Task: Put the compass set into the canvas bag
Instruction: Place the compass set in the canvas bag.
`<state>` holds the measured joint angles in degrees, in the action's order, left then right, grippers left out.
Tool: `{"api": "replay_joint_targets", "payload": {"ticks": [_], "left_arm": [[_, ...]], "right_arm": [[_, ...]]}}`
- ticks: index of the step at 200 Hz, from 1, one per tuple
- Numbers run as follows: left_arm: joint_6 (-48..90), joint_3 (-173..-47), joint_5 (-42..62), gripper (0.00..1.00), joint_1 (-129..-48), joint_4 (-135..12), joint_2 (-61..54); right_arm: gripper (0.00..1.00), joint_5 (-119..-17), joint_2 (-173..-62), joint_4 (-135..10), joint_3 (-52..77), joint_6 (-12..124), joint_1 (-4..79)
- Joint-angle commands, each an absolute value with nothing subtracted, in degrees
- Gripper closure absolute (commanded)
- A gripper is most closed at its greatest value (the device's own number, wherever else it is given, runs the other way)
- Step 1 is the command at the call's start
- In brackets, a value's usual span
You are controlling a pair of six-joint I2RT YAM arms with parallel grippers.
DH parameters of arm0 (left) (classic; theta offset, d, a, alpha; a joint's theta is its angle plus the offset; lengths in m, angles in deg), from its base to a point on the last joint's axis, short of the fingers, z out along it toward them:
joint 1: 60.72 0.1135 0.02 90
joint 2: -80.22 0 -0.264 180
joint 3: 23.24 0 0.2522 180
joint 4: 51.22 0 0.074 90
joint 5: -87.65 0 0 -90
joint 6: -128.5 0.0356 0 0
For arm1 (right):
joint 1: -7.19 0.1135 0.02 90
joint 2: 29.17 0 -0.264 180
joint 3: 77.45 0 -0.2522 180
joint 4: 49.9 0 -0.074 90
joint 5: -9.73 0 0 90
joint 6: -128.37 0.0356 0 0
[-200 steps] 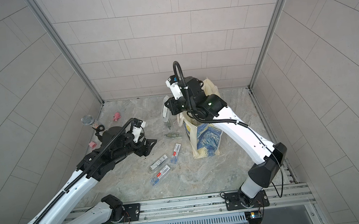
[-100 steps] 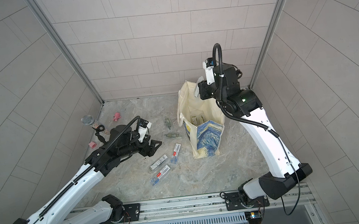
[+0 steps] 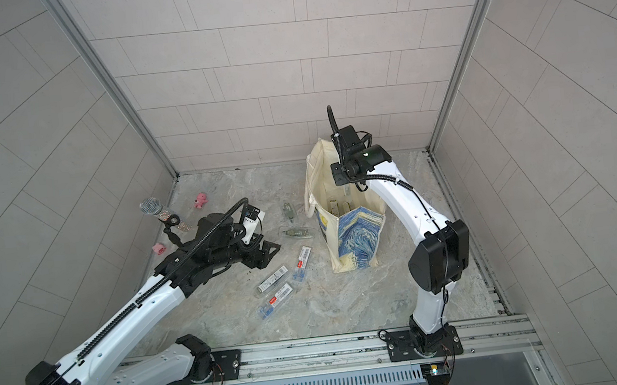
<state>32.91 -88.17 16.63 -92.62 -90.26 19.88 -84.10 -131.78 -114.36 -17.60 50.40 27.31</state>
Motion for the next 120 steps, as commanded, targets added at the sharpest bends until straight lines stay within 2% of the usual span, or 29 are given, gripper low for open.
{"api": "replay_joint_targets", "payload": {"ticks": [1,120], "left_arm": [[33.0,-89.0,15.8,0.15,-92.8,-90.2,21.0],[33.0,-88.5,15.5,0.15,-92.8,-89.7,20.5]], "right_arm": [[1.0,-84.8,-133.4,-115.1,-17.1,50.1,27.1],[1.0,-84.5,-143.4,-118.2,-16.9,52.7,26.6]]}}
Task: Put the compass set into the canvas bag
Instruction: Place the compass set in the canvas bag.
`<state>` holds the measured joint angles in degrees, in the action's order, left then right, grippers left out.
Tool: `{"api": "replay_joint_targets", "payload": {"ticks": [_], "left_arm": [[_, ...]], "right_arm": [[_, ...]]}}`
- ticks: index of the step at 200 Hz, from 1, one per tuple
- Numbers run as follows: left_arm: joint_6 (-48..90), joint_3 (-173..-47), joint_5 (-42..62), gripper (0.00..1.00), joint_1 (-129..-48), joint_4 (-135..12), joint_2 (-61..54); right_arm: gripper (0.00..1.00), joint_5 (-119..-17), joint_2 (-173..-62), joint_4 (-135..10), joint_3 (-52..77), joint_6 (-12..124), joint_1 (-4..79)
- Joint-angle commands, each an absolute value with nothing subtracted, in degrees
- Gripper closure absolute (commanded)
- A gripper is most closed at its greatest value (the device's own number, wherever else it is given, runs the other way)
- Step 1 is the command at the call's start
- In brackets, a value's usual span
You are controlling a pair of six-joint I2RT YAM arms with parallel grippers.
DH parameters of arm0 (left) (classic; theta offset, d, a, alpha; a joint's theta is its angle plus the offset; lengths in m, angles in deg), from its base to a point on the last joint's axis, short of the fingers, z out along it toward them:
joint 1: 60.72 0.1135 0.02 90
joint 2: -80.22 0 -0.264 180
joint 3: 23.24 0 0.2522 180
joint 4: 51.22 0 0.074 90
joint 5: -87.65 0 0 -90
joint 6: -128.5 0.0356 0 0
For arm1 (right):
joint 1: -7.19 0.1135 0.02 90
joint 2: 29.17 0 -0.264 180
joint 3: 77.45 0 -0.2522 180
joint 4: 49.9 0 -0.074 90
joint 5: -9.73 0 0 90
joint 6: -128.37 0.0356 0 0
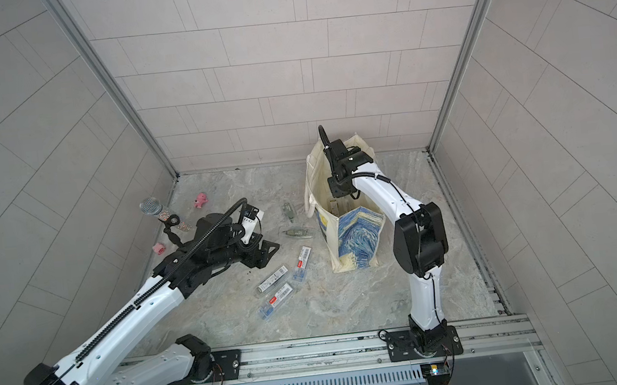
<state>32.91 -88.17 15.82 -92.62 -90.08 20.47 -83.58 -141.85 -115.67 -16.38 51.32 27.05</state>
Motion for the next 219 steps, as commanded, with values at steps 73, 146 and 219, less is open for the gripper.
{"api": "replay_joint_targets", "payload": {"ticks": [73,146,219], "left_arm": [[33.2,-88.7,15.6,0.15,-92.8,-89.8,20.4],[33.2,-88.6,15.6,0.15,-92.8,-90.1,20.3],[32.4,-88.7,14.6,0.15,-92.8,-90.3,20.1]], "right_arm": [[0.86,-83.0,-146.1,-117.5,-16.7,53.0,26.5],[0.63,-83.7,-142.1,-118.6,-18.4,52.9,26.5],[0.52,-82.0,-134.8,-118.2,-18.1,52.9,26.6]]}}
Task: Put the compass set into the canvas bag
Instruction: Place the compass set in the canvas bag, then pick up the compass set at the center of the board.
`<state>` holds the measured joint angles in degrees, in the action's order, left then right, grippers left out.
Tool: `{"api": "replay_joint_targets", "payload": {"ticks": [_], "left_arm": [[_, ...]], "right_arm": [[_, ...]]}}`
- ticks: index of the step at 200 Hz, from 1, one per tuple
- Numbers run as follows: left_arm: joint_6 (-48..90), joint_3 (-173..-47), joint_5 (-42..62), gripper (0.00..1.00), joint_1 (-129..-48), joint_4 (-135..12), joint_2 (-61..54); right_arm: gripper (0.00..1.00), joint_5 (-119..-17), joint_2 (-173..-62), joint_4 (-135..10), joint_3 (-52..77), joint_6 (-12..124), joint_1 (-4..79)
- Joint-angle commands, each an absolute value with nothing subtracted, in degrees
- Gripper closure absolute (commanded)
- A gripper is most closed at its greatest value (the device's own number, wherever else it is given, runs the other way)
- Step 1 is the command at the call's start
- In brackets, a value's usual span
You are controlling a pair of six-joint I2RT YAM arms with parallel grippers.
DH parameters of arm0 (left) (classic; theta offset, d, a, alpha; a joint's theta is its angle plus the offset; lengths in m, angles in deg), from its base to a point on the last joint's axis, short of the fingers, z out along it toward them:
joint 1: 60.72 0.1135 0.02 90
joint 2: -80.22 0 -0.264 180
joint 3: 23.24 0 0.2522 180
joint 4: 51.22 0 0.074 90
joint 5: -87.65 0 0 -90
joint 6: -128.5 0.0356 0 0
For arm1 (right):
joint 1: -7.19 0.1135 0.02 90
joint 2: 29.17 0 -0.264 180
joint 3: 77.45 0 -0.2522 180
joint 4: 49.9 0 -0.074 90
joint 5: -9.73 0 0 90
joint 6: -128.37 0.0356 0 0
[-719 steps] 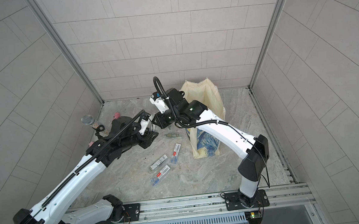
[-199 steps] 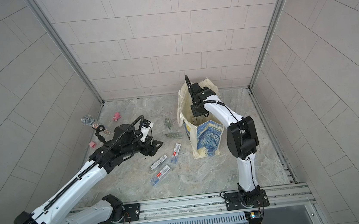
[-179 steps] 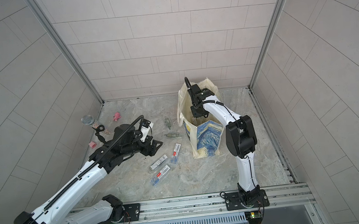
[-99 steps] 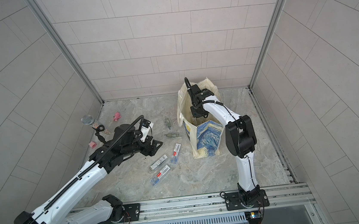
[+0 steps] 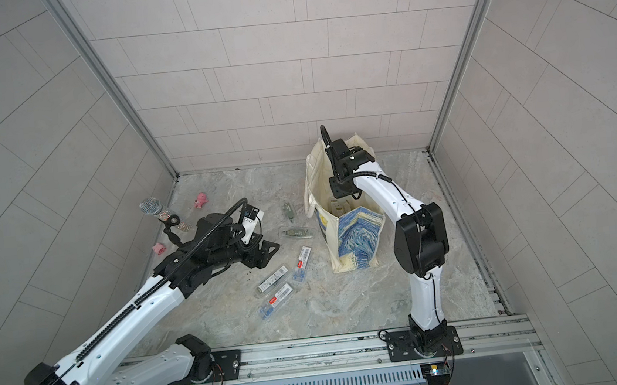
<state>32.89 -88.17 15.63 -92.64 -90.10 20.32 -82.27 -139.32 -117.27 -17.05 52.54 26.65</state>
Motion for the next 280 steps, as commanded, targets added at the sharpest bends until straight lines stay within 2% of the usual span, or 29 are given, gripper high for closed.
{"api": "replay_joint_targets", "payload": {"ticks": [1,61,141,187,224,280], "left_arm": [[32.4,-88.7,14.6,0.15,-92.8,-90.4,20.0],[32.2,-89.8,11.1,0.15,-92.8,-92.7,19.0],[29.4,-93.5,7.8,0.16,-92.7,-93.8,14.6],[25.7,-101.7,3.8,0.17,-92.8,-96.5,1.8],[21.1,-108.4,-6.5,0.12,-92.6,-94.2,-10.3],[16.0,-125.7,-13.8,0.11,-92.4,-99.7,-32.4]], "right_arm": [[0.52,-82.1,-134.6,-118.2,-18.1,52.9,26.6],[0.48,-81.5,-120.0,-107.1,-9.0,51.9,27.3],[0.47,-79.2,-107.2,-102.2,-2.9,52.0,29.7],[0.47,-78.9,-105.8,-100.9,-0.6,52.1,30.0],[0.46,-79.9,-105.6,-101.4,0.2,51.1,29.9],[0.47,-80.4,-105.5,-102.0,0.6,50.8,30.0]]}}
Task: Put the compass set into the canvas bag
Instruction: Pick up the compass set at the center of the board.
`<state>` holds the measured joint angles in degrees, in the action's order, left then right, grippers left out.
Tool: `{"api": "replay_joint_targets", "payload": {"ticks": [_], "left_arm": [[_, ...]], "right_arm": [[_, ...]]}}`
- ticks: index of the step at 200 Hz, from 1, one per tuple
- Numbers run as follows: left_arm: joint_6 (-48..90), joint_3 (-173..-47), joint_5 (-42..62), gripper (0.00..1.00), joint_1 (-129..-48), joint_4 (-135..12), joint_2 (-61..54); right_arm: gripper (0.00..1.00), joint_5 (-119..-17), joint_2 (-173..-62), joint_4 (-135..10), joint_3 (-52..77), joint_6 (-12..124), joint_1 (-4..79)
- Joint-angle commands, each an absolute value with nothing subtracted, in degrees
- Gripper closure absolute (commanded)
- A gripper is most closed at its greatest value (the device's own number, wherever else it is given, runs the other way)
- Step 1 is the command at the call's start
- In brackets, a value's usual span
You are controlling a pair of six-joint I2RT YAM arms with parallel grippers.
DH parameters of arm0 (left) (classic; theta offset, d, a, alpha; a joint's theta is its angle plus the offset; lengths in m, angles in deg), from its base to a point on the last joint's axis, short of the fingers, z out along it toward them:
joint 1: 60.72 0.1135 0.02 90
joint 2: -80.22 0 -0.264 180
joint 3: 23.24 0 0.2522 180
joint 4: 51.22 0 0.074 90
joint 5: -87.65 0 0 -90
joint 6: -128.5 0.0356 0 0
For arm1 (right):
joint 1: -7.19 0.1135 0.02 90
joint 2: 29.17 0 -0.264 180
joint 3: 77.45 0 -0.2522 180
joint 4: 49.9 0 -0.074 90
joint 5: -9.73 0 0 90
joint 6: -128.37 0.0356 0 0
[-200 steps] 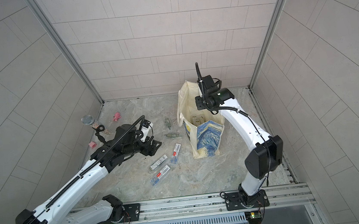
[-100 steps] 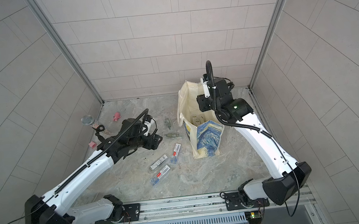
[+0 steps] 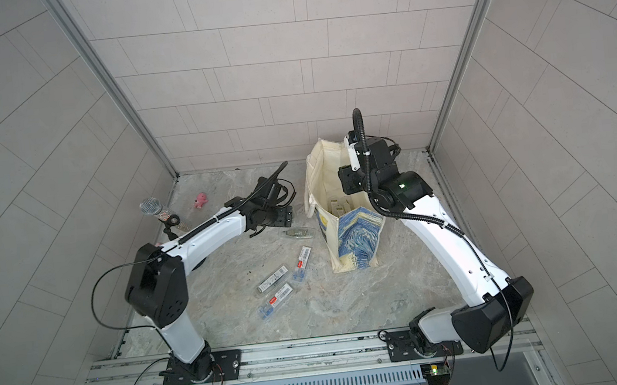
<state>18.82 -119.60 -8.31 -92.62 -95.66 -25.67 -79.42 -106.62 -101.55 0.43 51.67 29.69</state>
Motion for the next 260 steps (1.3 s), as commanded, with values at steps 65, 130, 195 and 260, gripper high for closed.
{"api": "replay_joint_targets", "payload": {"ticks": [65,130,195,260], "left_arm": [[13.2,-136.8,-13.9,0.09,-92.2,-101.2,-45.2],[9.1,-140.3,-14.3,0.14,-91.6,-99.8,-51.6],[7.7,-135.5,-14.1,0.46,-89.9,-97.0,-49.2],[9.2,-125.7,-12.8,0.59,-88.8,-88.9,-40.5]], "right_arm": [[0.47,-80.5,-105.6,-101.8,1.1,50.5,30.0],[0.46,-80.3,-105.6,-101.8,1.2,50.2,30.0],[0.47,-79.9,-105.7,-101.5,1.4,50.2,29.9],[0.46,-79.0,-106.1,-101.1,1.8,50.4,30.0]]}}
